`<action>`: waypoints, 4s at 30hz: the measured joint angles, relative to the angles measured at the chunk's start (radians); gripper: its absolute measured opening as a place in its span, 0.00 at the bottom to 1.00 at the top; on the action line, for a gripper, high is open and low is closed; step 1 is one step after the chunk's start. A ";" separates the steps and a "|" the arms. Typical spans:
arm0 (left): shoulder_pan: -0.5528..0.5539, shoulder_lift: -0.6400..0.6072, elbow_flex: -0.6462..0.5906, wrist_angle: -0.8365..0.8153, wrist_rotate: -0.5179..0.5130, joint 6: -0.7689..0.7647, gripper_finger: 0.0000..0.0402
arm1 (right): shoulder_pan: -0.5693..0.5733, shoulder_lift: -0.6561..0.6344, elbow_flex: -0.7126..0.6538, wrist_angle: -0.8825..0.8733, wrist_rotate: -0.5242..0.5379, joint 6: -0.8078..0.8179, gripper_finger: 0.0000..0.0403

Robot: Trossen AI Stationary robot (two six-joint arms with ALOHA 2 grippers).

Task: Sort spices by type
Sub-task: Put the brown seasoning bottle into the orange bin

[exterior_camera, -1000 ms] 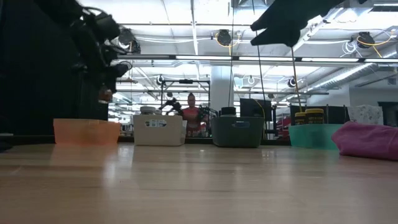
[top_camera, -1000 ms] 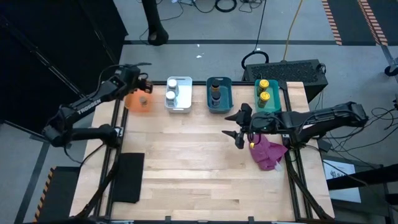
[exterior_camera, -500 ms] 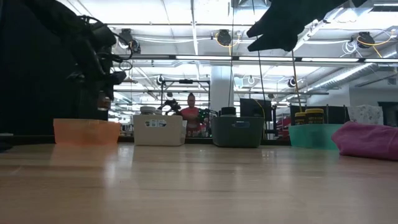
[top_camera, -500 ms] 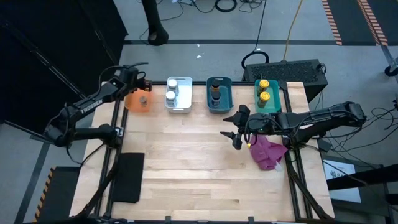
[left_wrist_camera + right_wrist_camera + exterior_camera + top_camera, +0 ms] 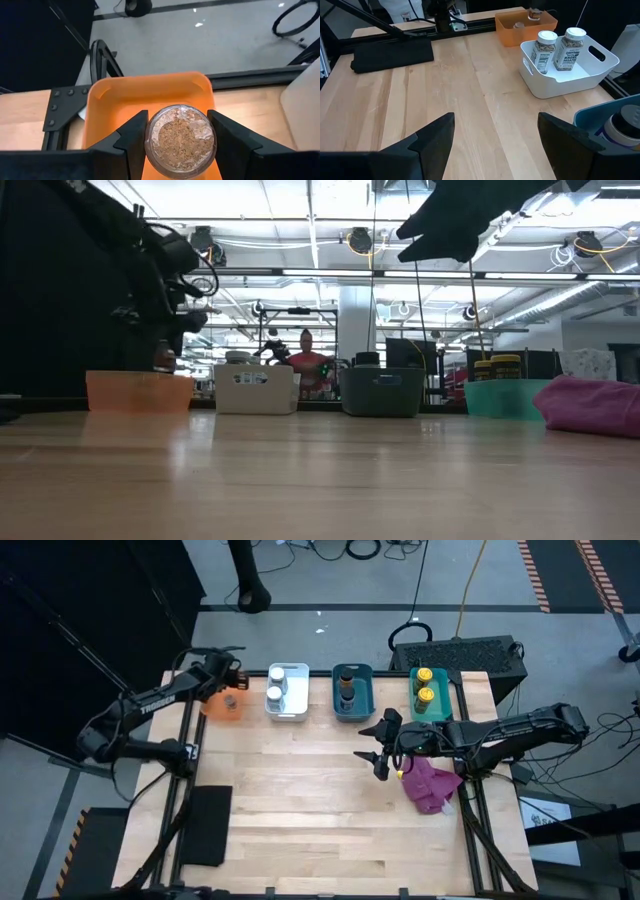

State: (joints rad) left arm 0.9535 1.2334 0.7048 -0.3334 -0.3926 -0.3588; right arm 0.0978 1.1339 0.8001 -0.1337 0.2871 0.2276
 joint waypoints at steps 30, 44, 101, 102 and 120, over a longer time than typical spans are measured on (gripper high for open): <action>-0.027 0.152 -0.075 0.178 -0.051 -0.098 0.45 | 0.000 0.000 0.000 -0.008 0.000 -0.004 0.66; -0.034 0.152 -0.075 0.195 -0.054 -0.079 0.52 | 0.000 0.000 0.000 -0.009 0.000 -0.004 0.66; -0.041 0.126 -0.075 0.187 -0.034 0.017 0.63 | 0.000 0.000 0.000 -0.010 0.000 -0.004 0.66; -0.041 0.115 -0.074 0.187 -0.033 0.029 0.63 | 0.000 0.000 0.000 -0.010 0.000 -0.004 0.66; 0.028 0.052 0.038 -0.077 0.242 0.054 0.61 | 0.000 0.000 0.000 -0.003 0.000 -0.010 0.66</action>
State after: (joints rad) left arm 0.9820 1.2857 0.7430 -0.4101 -0.1510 -0.3043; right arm 0.0976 1.1339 0.8001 -0.1368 0.2871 0.2179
